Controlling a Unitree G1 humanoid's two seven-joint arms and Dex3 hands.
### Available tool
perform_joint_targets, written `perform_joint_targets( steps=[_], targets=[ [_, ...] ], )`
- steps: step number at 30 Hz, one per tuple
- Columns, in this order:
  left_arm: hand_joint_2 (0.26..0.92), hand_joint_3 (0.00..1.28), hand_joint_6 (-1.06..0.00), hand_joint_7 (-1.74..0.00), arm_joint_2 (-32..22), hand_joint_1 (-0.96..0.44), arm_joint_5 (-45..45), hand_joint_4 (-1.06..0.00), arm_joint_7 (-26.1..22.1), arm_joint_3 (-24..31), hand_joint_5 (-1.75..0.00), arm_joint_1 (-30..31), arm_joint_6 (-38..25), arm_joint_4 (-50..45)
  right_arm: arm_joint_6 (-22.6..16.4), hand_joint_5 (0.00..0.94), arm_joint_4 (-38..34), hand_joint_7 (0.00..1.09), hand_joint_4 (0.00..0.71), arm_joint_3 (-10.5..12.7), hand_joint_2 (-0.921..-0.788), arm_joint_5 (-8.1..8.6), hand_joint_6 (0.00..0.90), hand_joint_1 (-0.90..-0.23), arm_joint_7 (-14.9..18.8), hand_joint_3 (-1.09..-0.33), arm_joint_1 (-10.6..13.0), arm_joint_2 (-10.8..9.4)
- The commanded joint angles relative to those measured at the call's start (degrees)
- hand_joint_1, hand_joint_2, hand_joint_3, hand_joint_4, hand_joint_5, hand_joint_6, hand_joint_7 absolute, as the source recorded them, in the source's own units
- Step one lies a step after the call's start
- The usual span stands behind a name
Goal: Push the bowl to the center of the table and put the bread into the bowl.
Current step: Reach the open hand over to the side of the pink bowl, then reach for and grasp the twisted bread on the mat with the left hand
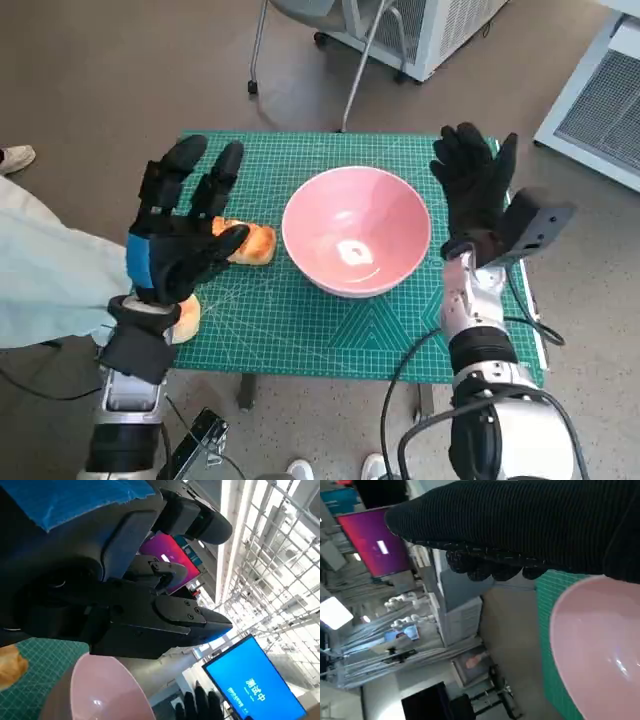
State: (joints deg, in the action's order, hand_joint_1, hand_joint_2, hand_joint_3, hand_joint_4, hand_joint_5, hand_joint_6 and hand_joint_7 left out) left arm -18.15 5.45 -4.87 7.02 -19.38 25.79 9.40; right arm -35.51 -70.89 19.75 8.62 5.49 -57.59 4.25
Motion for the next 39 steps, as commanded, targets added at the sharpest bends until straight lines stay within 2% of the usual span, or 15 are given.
perform_joint_targets(
  steps=[1,3,4,7,9,11,16,24,29,39],
  targets=[
    [0.888,0.11,-0.07,-0.80,-6.9,-0.01,0.9,-0.38,-3.8,1.5,-0.01,-2.4,-3.6,-2.1,-8.9,0.020,4.3,0.68,0.404,-3.1,-0.921,-2.52,0.144,-0.508,3.2,-0.722,1.7,1.7],
    [0.861,0.10,-0.04,-0.76,-11.9,0.02,3.3,-0.32,-7.7,0.9,0.00,-3.4,-7.1,-3.5,-12.1,0.023,6.1,0.69,0.412,-4.3,-0.921,-3.15,0.146,-0.532,4.4,-0.712,2.7,1.9],
    [0.856,0.09,-0.03,-0.75,-15.6,0.03,5.1,-0.30,-11.1,0.4,0.00,-4.2,-10.4,-5.2,-13.8,0.024,7.2,0.69,0.413,-4.9,-0.921,-3.27,0.147,-0.536,5.5,-0.710,3.2,2.1],
    [0.836,0.05,-0.08,-0.54,-22.0,0.09,7.7,-0.20,-18.2,-1.2,0.00,-6.6,-17.4,-8.5,-17.0,0.025,9.4,0.72,0.421,-6.0,-0.921,-2.84,0.142,-0.558,8.0,-0.700,4.1,2.5],
    [0.833,0.03,-0.11,-0.45,-24.2,0.12,8.4,-0.16,-21.6,-2.2,0.00,-8.2,-20.6,-9.5,-18.4,0.025,11.0,0.73,0.424,-6.8,-0.921,-2.75,0.141,-0.567,8.9,-0.697,4.8,2.7],
    [0.835,0.02,-0.14,-0.35,-25.9,0.17,9.2,-0.13,-24.6,-3.6,0.00,-10.4,-23.4,-9.9,-19.9,0.025,13.0,0.74,0.426,-7.8,-0.921,-3.51,0.140,-0.573,8.9,-0.695,5.8,3.0],
    [0.833,0.01,-0.22,-0.18,-28.7,0.21,12.5,-0.12,-30.4,-7.8,0.00,-15.5,-29.4,-10.4,-21.4,0.023,17.4,0.75,0.424,-9.6,-0.921,-4.26,0.138,-0.573,8.5,-0.696,8.0,3.2],
    [0.829,0.01,-0.29,-0.08,-29.9,0.17,21.1,-0.10,-36.1,-15.8,0.00,-20.9,-36.0,-9.5,-21.3,0.022,20.9,0.76,0.425,-11.5,-0.921,-6.12,0.134,-0.554,6.7,-0.711,10.1,3.3],
    [0.818,0.00,-0.29,-0.05,-29.5,0.13,24.9,-0.08,-38.2,-19.7,0.00,-22.8,-36.6,-7.3,-20.7,0.022,22.4,0.77,0.427,-12.4,-0.921,-7.27,0.134,-0.551,6.0,-0.714,11.1,3.7],
    [0.799,0.00,-0.25,-0.01,-26.7,0.09,30.5,-0.06,-38.4,-26.5,0.00,-26.5,-33.8,2.8,-19.2,0.022,25.4,0.78,0.430,-13.2,-0.921,-6.82,0.130,-0.572,5.9,-0.712,12.7,4.2]
  ],
)
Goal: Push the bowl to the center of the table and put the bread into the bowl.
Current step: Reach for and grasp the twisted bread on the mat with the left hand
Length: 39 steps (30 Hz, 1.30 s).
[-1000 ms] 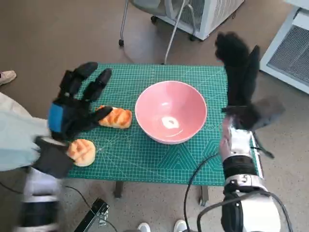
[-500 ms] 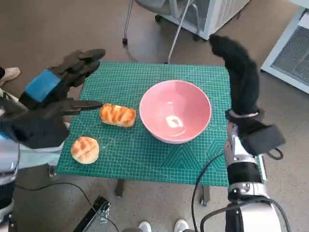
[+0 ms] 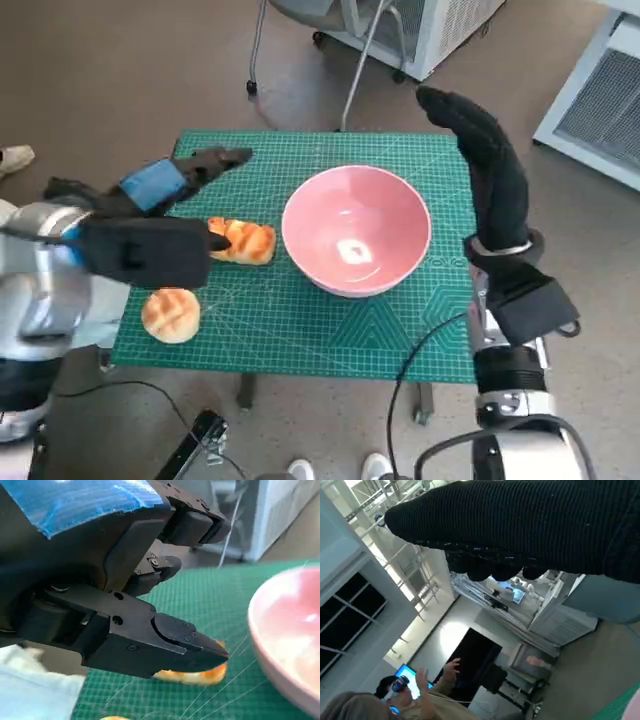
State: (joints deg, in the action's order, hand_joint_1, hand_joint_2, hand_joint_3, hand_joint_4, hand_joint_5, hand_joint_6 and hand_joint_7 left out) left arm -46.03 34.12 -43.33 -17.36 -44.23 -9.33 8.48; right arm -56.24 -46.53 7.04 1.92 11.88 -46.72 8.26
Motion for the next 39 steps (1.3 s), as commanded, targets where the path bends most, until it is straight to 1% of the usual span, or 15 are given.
perform_joint_targets(
  steps=[1,7,10,14,23,28,31,34,36,39],
  targets=[
    [0.797,0.00,-0.25,-0.01,1.6,0.09,2.2,-0.06,0.2,-2.7,0.00,-1.8,1.7,4.7,1.7,0.022,1.4,0.78,0.430,-0.5,-0.921,0.30,0.129,-0.573,-0.2,-0.712,2.0,0.1],
    [0.785,0.00,-0.26,-0.01,3.7,0.06,4.2,-0.07,1.6,-5.2,0.00,-2.1,4.2,10.0,2.6,0.021,3.1,0.79,0.430,-0.7,-0.921,2.02,0.124,-0.567,0.8,-0.712,2.9,-0.1],
    [0.781,0.00,-0.27,-0.01,4.4,0.05,5.0,-0.07,2.2,-6.0,0.00,-2.6,4.8,12.5,2.8,0.020,3.6,0.79,0.428,-0.9,-0.921,2.57,0.121,-0.563,1.0,-0.710,3.2,-0.2],
    [0.774,0.01,-0.28,-0.01,5.5,0.05,6.7,-0.07,2.6,-7.4,0.00,-3.8,4.7,15.9,3.1,0.019,4.6,0.80,0.427,-1.0,-0.921,2.81,0.112,-0.563,0.8,-0.710,3.8,-0.1],
    [0.772,0.01,-0.29,-0.01,7.0,0.03,9.1,-0.09,2.9,-8.5,-0.01,-4.5,3.6,18.8,4.1,0.018,5.8,0.81,0.427,-0.7,-0.921,2.98,0.103,-0.565,0.3,-0.712,4.3,0.0],
    [0.772,0.01,-0.30,-0.01,9.0,0.03,10.5,-0.11,4.7,-10.4,-0.01,-5.5,4.9,23.9,4.6,0.018,6.6,0.81,0.427,-0.7,-0.921,2.82,0.100,-0.565,0.0,-0.713,4.6,-0.2],
    [0.772,0.01,-0.31,-0.02,10.5,0.03,11.5,-0.14,6.4,-11.9,-0.02,-6.6,6.4,28.5,4.9,0.018,7.1,0.81,0.426,-0.7,-0.921,2.69,0.098,-0.561,-0.3,-0.714,4.8,-0.3],
    [0.772,0.01,-0.34,-0.03,11.9,0.03,12.4,-0.17,9.4,-13.5,-0.03,-8.0,9.3,33.9,5.0,0.017,7.4,0.82,0.426,-0.7,-0.921,2.76,0.096,-0.558,-0.3,-0.716,5.0,-0.4],
    [0.779,0.01,-0.38,-0.04,12.6,0.02,13.0,-0.22,11.9,-14.5,-0.03,-8.9,11.4,37.3,5.1,0.017,7.5,0.82,0.426,-0.7,-0.921,2.84,0.096,-0.557,-0.3,-0.717,5.0,-0.5],
    [0.799,0.02,-0.48,-0.07,13.3,0.03,13.7,-0.33,15.7,-15.4,-0.05,-9.9,14.4,41.1,5.2,0.017,7.6,0.82,0.426,-0.7,-0.921,3.01,0.094,-0.561,-0.2,-0.716,5.1,-0.6]
  ],
)
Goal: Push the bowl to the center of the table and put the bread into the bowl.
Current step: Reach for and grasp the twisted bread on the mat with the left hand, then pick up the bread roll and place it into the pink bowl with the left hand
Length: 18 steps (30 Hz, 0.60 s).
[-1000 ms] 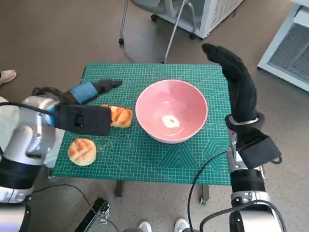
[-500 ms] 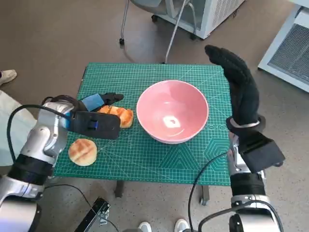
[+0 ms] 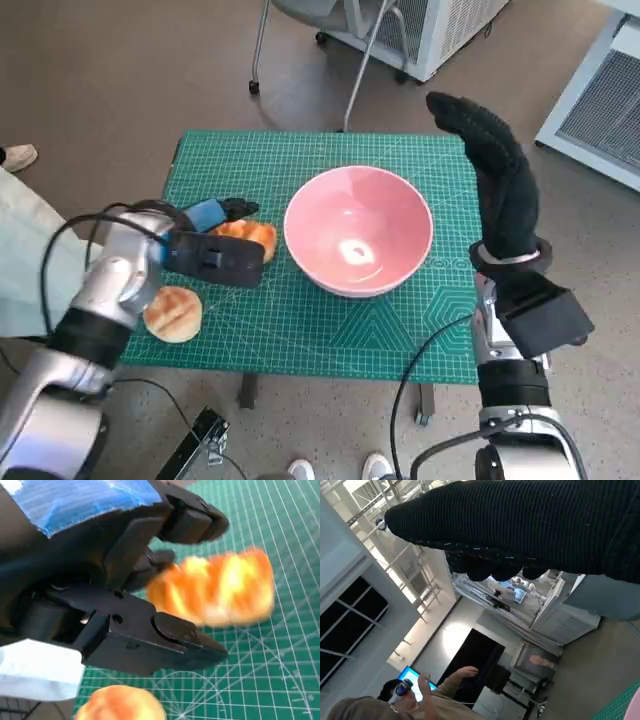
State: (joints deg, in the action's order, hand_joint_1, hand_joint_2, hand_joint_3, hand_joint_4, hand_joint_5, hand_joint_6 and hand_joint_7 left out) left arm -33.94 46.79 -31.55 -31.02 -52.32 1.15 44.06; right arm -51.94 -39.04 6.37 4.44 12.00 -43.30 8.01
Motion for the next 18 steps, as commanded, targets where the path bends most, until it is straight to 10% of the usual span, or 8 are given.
perform_joint_targets(
  steps=[1,2,5,7,10,12,18],
  targets=[
    [0.808,0.03,-0.53,-0.07,1.4,0.04,1.4,-0.40,5.9,-2.1,-0.06,-2.0,5.4,6.8,0.9,0.017,0.3,0.82,0.426,0.0,-0.921,0.48,0.094,-0.563,-0.3,-0.715,1.8,-0.4],
    [0.849,0.07,-0.59,-0.09,1.5,0.16,1.6,-0.47,7.4,-2.4,-0.51,-2.2,6.5,7.8,0.9,0.017,0.3,0.82,0.426,0.0,-0.921,0.45,0.094,-0.563,-0.3,-0.715,1.9,-0.4],
    [0.897,0.12,-0.70,-0.13,2.0,0.30,2.3,-0.56,12.7,-3.4,-1.06,-2.8,10.0,11.0,0.9,0.017,0.5,0.82,0.426,0.0,-0.921,0.27,0.093,-0.564,-0.5,-0.715,2.0,-0.4],
    [0.909,0.13,-0.75,-0.16,2.1,0.33,2.5,-0.58,15.9,-3.8,-1.18,-3.0,12.2,12.8,0.8,0.017,0.5,0.82,0.426,0.0,-0.921,0.18,0.092,-0.564,-0.6,-0.715,2.1,-0.5],
    [0.917,0.15,-0.59,-0.87,2.1,0.11,2.8,-0.60,19.4,-4.4,-1.27,-3.3,15.2,15.2,0.7,0.017,0.6,0.83,0.426,0.0,-0.921,-0.06,0.091,-0.564,-0.8,-0.715,2.3,-0.5],
    [0.919,0.15,-0.56,-1.05,2.1,0.06,2.9,-0.60,20.6,-4.9,-1.28,-3.6,16.7,16.5,0.7,0.017,0.8,0.83,0.426,-0.1,-0.921,-0.26,0.090,-0.564,-1.1,-0.716,2.5,-0.6],
    [0.920,0.12,-0.61,-1.10,1.8,0.01,3.0,-0.61,21.8,-5.7,-1.33,-4.9,18.7,19.5,0.8,0.016,1.0,0.83,0.426,-0.2,-0.921,-0.34,0.087,-0.555,-1.4,-0.717,2.9,-0.8]
  ],
)
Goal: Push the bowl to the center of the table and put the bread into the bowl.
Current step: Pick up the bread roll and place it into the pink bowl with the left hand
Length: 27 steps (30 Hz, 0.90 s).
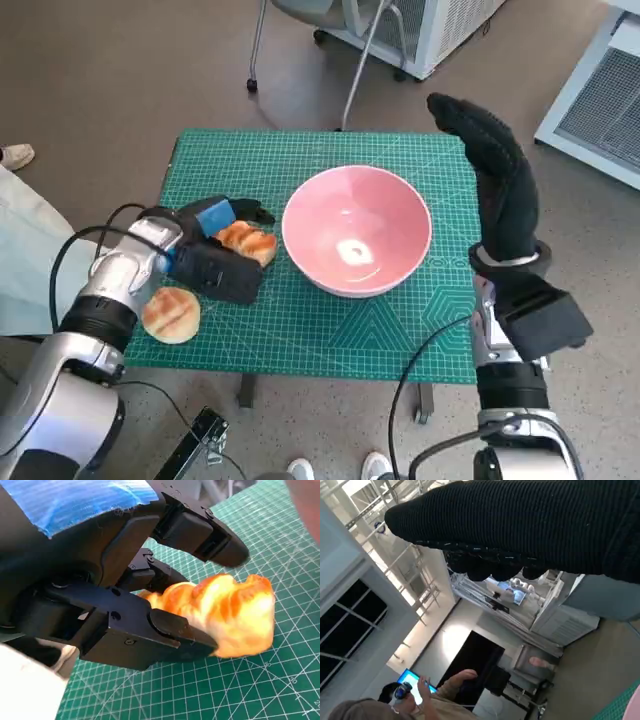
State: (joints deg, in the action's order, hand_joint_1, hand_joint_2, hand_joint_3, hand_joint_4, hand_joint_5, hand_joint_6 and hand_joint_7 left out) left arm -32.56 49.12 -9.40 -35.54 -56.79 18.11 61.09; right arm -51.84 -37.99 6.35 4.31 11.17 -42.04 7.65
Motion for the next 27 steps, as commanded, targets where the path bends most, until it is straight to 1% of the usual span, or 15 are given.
perform_joint_targets(
  steps=[1,6,11,14,18,20,24,27],
  targets=[
    [0.920,0.11,-0.62,-1.09,0.3,0.00,0.7,-0.61,-0.5,-1.3,-1.33,-0.9,1.8,2.7,0.7,0.016,-0.1,0.83,0.426,-0.1,-0.921,-0.24,0.087,-0.554,-0.6,-0.717,1.8,-0.4],
    [0.920,0.10,-0.65,-1.08,-0.9,0.00,-0.1,-0.60,-1.0,-0.6,-1.33,-2.3,2.0,3.0,0.7,0.016,-0.1,0.83,0.426,-0.2,-0.921,-0.13,0.086,-0.553,-0.8,-0.718,2.0,-0.4],
    [0.920,0.10,-0.65,-1.07,-3.2,0.00,-3.2,-0.61,-3.4,2.8,-1.33,-4.1,1.6,0.7,1.0,0.016,-0.1,0.83,0.425,-0.1,-0.921,0.52,0.084,-0.553,-0.5,-0.719,2.1,-0.6],
    [0.920,0.10,-0.64,-1.09,-4.9,0.00,-5.4,-0.62,-4.5,5.4,-1.30,-4.8,1.4,-1.8,1.3,0.018,0.1,0.83,0.430,-0.1,-0.921,0.96,0.083,-0.552,-0.4,-0.719,2.1,-0.8],
    [0.920,0.09,-0.63,-1.12,-7.1,0.00,-8.3,-0.63,-6.4,9.5,-1.27,-5.0,0.3,-7.7,1.7,0.020,0.6,0.83,0.433,-0.2,-0.921,1.27,0.083,-0.549,-0.3,-0.719,2.3,-1.0],
    [0.920,0.09,-0.62,-1.14,-8.3,0.00,-9.2,-0.64,-6.9,11.8,-1.25,-4.6,-1.3,-12.5,1.9,0.020,0.9,0.83,0.434,-0.2,-0.921,1.38,0.083,-0.548,-0.3,-0.719,2.4,-1.1],
    [0.919,0.09,-0.62,-1.16,-10.1,0.00,-9.9,-0.65,-7.1,15.7,-1.23,-3.4,-4.8,-22.2,2.3,0.020,1.4,0.83,0.434,-0.2,-0.921,1.57,0.083,-0.547,-0.2,-0.719,2.6,-1.1],
    [0.919,0.09,-0.62,-1.16,-10.9,0.00,-10.1,-0.65,-6.5,18.7,-1.23,-2.5,-7.6,-29.9,1.9,0.021,1.4,0.83,0.435,-0.2,-0.921,1.23,0.083,-0.549,-0.3,-0.719,2.5,-0.9]
  ],
)
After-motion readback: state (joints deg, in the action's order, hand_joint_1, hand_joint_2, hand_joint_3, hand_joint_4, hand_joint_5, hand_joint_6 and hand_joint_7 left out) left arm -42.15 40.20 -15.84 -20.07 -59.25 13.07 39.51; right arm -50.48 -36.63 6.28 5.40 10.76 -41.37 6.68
